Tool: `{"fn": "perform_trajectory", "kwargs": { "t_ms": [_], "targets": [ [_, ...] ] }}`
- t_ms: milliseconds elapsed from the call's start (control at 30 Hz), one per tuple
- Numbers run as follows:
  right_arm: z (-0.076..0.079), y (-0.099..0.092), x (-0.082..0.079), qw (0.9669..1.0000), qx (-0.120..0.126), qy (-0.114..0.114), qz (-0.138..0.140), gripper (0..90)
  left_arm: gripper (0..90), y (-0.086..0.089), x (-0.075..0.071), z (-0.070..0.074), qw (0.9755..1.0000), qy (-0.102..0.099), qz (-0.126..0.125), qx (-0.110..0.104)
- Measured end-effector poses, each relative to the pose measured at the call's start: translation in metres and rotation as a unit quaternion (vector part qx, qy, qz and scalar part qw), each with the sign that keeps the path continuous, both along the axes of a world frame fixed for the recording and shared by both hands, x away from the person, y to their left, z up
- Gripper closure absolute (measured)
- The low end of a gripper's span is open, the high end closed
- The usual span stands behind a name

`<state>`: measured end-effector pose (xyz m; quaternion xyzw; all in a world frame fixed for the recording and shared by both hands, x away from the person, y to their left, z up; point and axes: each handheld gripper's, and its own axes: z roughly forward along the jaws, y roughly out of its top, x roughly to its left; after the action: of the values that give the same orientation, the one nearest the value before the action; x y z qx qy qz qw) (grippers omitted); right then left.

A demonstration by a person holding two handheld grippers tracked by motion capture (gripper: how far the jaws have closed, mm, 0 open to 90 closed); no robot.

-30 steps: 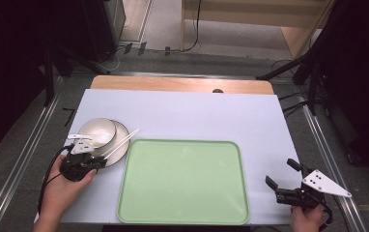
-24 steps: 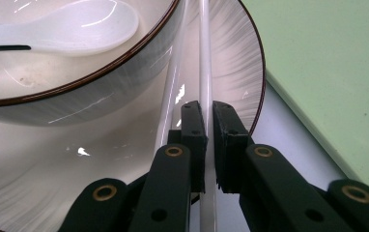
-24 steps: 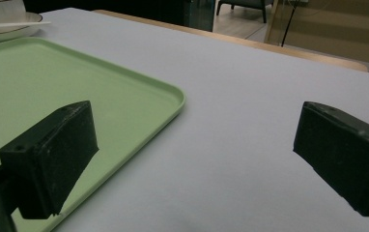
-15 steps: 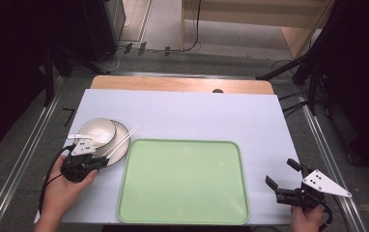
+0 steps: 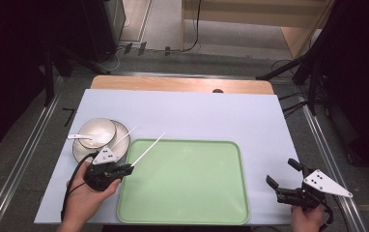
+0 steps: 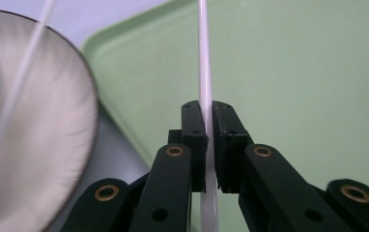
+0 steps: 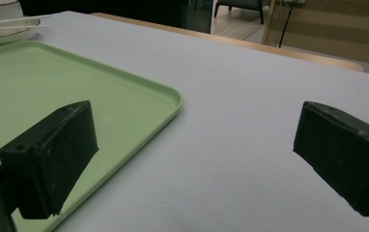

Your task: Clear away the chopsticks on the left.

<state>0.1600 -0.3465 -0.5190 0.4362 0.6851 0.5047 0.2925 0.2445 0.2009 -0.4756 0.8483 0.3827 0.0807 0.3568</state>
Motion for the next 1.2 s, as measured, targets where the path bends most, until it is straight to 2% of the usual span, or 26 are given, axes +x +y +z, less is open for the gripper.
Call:
{"fn": "perform_trajectory", "kwargs": {
  "t_ms": [33,100,133,200,300,333,367,467,567,833,933,1033,1067,1133,1167,1200],
  "targets": [
    [0.0,0.0,0.0,1.0,-0.001,0.0,0.001,2.0,86.1,-0.003,-0.001,-0.001,1.0,0.005,-0.001,-0.006],
    [0.0,0.001,0.0,1.0,-0.006,-0.001,-0.002,2.1,86.0,-0.011,-0.004,-0.005,0.9999,0.013,0.002,-0.002],
    [0.001,0.002,0.001,0.9999,-0.017,0.001,-0.005,2.1,86.0,-0.014,-0.005,-0.007,0.9999,0.016,0.002,-0.002],
    [0.001,0.004,0.002,0.9997,-0.021,0.007,-0.005,2.6,86.0,-0.021,-0.008,-0.012,0.9996,0.028,-0.001,-0.009],
    [0.001,0.004,0.003,0.9999,-0.009,0.007,-0.002,6.1,86.0,-0.025,-0.009,-0.018,0.9992,0.037,-0.001,-0.012],
    [0.002,0.002,0.003,1.0,-0.002,0.007,0.0,12.4,85.9,-0.029,-0.01,-0.023,0.9991,0.041,0.002,-0.01],
    [0.002,0.002,0.003,1.0,-0.003,0.005,-0.002,14.2,85.9,-0.031,-0.011,-0.027,0.999,0.044,0.001,-0.005],
    [0.003,0.002,0.001,0.9998,-0.01,-0.002,-0.018,13.1,85.9,-0.036,-0.012,-0.033,0.9989,0.047,0.0,0.003],
    [0.004,0.0,0.0,0.9997,-0.002,-0.007,-0.022,13.1,85.8,-0.038,-0.012,-0.036,0.9987,0.05,0.002,0.01],
    [0.004,0.001,-0.001,0.9997,-0.005,-0.007,-0.022,13.1,85.0,-0.039,-0.013,-0.038,0.9987,0.051,0.005,0.01],
    [0.004,0.001,0.0,0.9997,-0.01,-0.007,-0.022,13.1,80.6,-0.039,-0.014,-0.037,0.9986,0.052,0.001,0.007],
    [0.004,0.001,0.0,0.9997,-0.008,-0.005,-0.021,13.1,75.2,-0.041,-0.014,-0.036,0.9987,0.05,0.0,0.013],
    [0.004,0.002,0.0,0.9998,-0.008,-0.005,-0.019,13.1,73.4,-0.04,-0.011,-0.035,0.998,0.064,-0.002,0.0],
    [0.004,0.002,0.0,0.9997,-0.01,-0.007,-0.019,13.1,73.1,-0.039,-0.01,-0.034,0.9983,0.058,0.001,-0.003],
    [0.003,0.002,0.0,0.9997,-0.011,-0.006,-0.019,13.1,73.1,-0.036,-0.006,-0.028,0.9985,0.05,0.012,-0.016],
    [0.003,0.002,0.0,0.9997,-0.011,-0.006,-0.019,13.1,73.4,-0.036,-0.006,-0.028,0.9985,0.05,0.012,-0.016]
  ]
}}
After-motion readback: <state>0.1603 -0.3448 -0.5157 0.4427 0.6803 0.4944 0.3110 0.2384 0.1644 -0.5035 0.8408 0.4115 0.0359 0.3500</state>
